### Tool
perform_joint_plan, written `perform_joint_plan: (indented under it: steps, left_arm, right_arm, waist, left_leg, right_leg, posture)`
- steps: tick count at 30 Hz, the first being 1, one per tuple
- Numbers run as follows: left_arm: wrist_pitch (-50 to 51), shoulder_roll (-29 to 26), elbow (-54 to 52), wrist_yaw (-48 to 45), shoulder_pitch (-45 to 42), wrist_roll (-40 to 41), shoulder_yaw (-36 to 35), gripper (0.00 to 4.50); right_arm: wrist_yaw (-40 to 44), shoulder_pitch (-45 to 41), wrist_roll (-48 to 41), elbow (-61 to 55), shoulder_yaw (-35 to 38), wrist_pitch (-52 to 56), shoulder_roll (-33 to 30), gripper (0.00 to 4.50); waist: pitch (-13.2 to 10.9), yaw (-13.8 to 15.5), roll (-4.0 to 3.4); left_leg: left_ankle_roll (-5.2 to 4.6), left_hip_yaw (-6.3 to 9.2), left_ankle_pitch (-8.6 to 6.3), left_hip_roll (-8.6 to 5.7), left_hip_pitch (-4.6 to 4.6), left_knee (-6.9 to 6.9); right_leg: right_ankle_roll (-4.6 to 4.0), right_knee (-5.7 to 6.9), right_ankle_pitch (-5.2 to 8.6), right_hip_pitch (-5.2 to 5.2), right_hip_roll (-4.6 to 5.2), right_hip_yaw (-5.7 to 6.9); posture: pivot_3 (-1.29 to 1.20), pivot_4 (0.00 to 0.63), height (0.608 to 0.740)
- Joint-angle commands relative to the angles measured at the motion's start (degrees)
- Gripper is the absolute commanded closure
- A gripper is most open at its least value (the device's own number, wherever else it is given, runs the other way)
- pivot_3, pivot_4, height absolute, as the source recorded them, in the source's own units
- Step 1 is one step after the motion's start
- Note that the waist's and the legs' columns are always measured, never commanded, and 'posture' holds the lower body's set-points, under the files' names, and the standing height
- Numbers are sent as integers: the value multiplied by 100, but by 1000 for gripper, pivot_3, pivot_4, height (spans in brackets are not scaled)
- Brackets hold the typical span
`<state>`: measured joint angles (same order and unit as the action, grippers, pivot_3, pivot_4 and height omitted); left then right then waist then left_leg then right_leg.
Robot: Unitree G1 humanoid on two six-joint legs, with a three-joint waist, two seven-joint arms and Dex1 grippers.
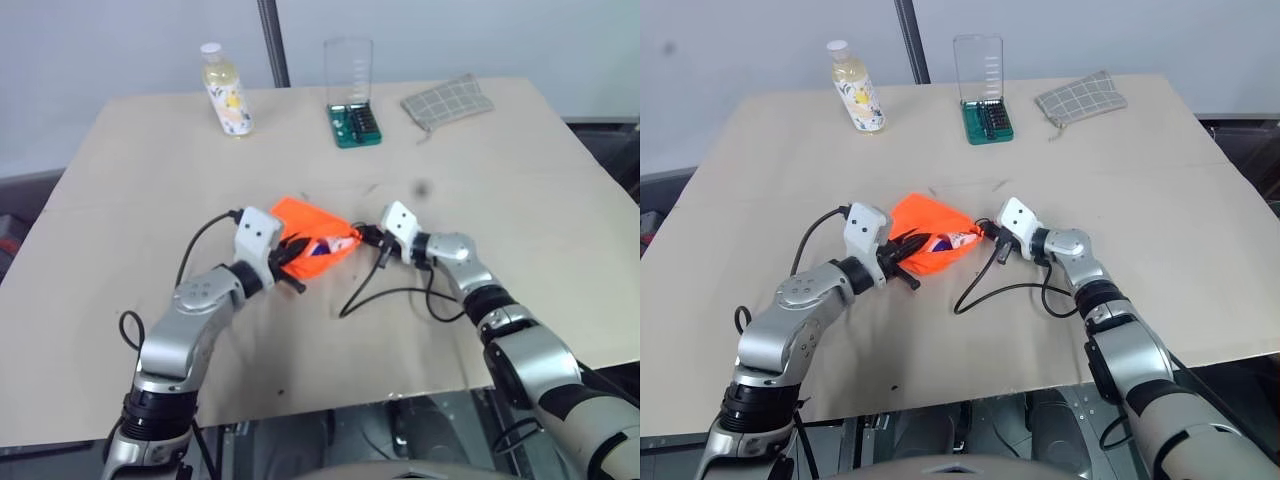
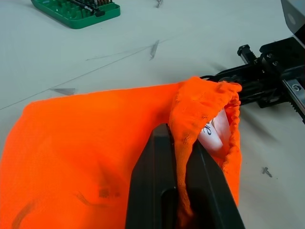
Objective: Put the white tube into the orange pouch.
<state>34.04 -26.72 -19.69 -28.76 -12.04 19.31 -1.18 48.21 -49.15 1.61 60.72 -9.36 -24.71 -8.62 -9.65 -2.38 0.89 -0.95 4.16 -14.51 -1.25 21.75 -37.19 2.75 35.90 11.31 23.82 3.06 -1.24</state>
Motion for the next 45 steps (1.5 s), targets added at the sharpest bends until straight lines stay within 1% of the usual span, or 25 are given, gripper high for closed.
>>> perform_joint_plan:
  steps: [1, 4, 7, 10, 18, 20, 21, 22, 23, 24, 25, 26, 28, 29, 30, 33, 37, 39, 42, 45]
  left_arm:
    - [-62, -57, -266, -26, -13, 21, -76, 4500]
    - [-68, -53, -266, -19, -17, 10, -62, 4500]
    - [-70, -33, -278, 1, -25, 11, -60, 4500]
    - [-71, -24, -284, 11, -38, 19, -63, 4500]
    - [-154, 106, -224, -25, -103, 141, -114, 4500]
    - [-193, 223, -226, -122, -124, 400, -260, 3945]
    - [-180, 249, -251, -160, -129, 497, -307, 3795]
    - [-184, 244, -262, -170, -146, 501, -304, 3137]
    - [-189, 218, -251, -110, -167, 398, -259, 2991]
    - [-183, 187, -235, -52, -186, 296, -208, 2532]
    - [-172, 175, -218, -45, -205, 273, -186, 2269]
    - [-34, 223, -318, -127, -235, 554, -266, 2052]
    - [318, 453, -600, -269, -390, 1526, -600, 2052]
    - [434, 515, -692, -286, -497, 1852, -716, 2052]
    - [504, 532, -736, -272, -585, 2024, -777, 2052]
    - [611, 404, -749, -291, -855, 2083, -666, 2052]
    - [508, 323, -511, -327, -1044, 1936, -493, 2052]
    - [336, 295, -323, -325, -1140, 1708, -381, 2052]
    - [-217, 199, 29, -385, -1286, 1039, -53, 2052]
    - [-717, 239, 338, -470, -1405, 634, 156, 2052]
  right_arm:
    - [-203, -85, -60, -79, 191, -97, -42, 4447]
    - [-351, -120, -210, -187, 395, 8, -65, 4447]
    - [-457, -137, -588, -501, 796, 246, -152, 4447]
    - [-494, -87, -751, -865, 970, 439, -238, 4447]
    - [-599, 292, -1090, -2530, 1125, 1278, -427, 4447]
    - [-651, 385, -1129, -2905, 1117, 1491, -434, 4500]
    - [-675, 437, -1143, -3090, 1106, 1594, -438, 4500]
    - [-699, 478, -1154, -3255, 1095, 1688, -439, 4500]
    - [-721, 518, -1170, -3411, 1083, 1776, -439, 4500]
    - [-743, 558, -1185, -3581, 1068, 1866, -437, 4500]
    - [-763, 585, -1194, -3713, 1056, 1944, -434, 4500]
    - [-787, 616, -1198, -3887, 1035, 2032, -435, 4500]
    - [-835, 667, -1199, -4220, 999, 2210, -446, 4500]
    - [-860, 680, -1209, -4384, 991, 2309, -448, 4500]
    - [-885, 690, -1223, -4527, 987, 2405, -448, 4500]
    - [-960, 690, -1274, -5025, 954, 2705, -447, 4500]
    - [-1014, 675, -1274, -5385, 911, 2956, -458, 4500]
    - [-1030, 684, -1265, -5493, 901, 3024, -477, 4500]
    - [-1058, 689, -1291, -5683, 880, 3146, -498, 4500]
    - [-1054, 688, -1314, -5846, 845, 3257, -507, 4500]
  waist:
    - [0, 1, 0]
    - [0, 1, 0]
    - [-1, 2, -2]
    - [-1, 7, -2]
    - [-1, 8, -2]
    - [-1, 11, -2]
    - [-1, 16, -2]
    - [-1, 16, -2]
    - [-1, 17, -2]
    - [-1, 18, -2]
    - [-1, 20, -2]
    - [-2, 20, -2]
    - [-2, 22, -2]
    - [-3, 24, -1]
    - [-4, 29, 0]
    - [-4, 39, 0]
    - [-4, 36, 0]
    - [-4, 36, 0]
    - [-4, 39, 0]
    - [-4, 48, -1]
  left_leg:
    - [0, 0, 0, 0, 0, 0]
    - [0, 0, 0, 0, 1, 0]
    - [0, 0, 0, 0, 2, 0]
    - [0, 1, 0, 0, 4, 0]
    - [-2, 1, -1, 0, 7, 3]
    - [-2, 1, -1, 0, 8, 3]
    - [-2, 1, -1, 0, 9, 2]
    - [-2, 1, -1, 0, 9, 2]
    - [-2, 1, -1, 0, 9, 2]
    - [-2, 1, -1, -1, 9, 2]
    - [-3, 2, -2, -1, 9, 2]
    - [-3, 3, -1, -2, 9, 2]
    - [-3, 2, -1, -1, 10, 2]
    - [-3, 3, -1, 1, 13, 1]
    - [-3, 5, -1, 4, 17, -1]
    - [-2, 9, -1, 0, 17, -4]
    - [-2, 8, -1, -5, 13, -3]
    - [-2, 6, -1, -5, 13, -3]
    - [-1, 7, 0, -5, 14, -3]
    - [2, 7, 1, -7, 15, -3]
  right_leg:
    - [0, 0, 0, 0, 0, 0]
    - [0, 0, 0, 0, 1, 0]
    - [0, 0, 0, 1, 2, 0]
    - [0, 0, 0, 2, 3, 0]
    - [0, 0, 0, 6, 4, 1]
    - [0, 0, 0, 6, 6, 1]
    - [0, 0, 0, 6, 6, 2]
    - [0, 0, 0, 7, 7, 2]
    - [0, 0, 0, 6, 7, 2]
    - [0, 0, 0, 6, 7, 2]
    - [0, 0, 0, 6, 7, 4]
    - [0, 0, 0, 6, 6, 4]
    - [0, 0, 0, 7, 7, 4]
    - [0, 0, 0, 8, 7, 5]
    - [0, -1, 0, 10, 9, 6]
    - [0, 0, 0, 9, 9, 12]
    - [0, 0, 0, 6, 6, 11]
    - [1, 0, 0, 6, 5, 10]
    - [0, 0, 0, 7, 4, 12]
    - [0, -1, 0, 7, 5, 12]
  posture:
    - [0, 150, 740]
    - [0, 150, 740]
    - [0, 150, 740]
    - [0, 150, 740]
    - [0, 150, 740]
    - [0, 150, 740]
    - [0, 150, 740]
    - [0, 150, 740]
    - [0, 150, 740]
    - [0, 150, 740]
    - [0, 150, 740]
    - [0, 150, 740]
    - [0, 150, 740]
    - [0, 150, 740]
    - [0, 150, 740]
    - [0, 150, 740]
    - [0, 150, 740]
    - [0, 150, 740]
    - [0, 150, 740]
    - [0, 150, 740]
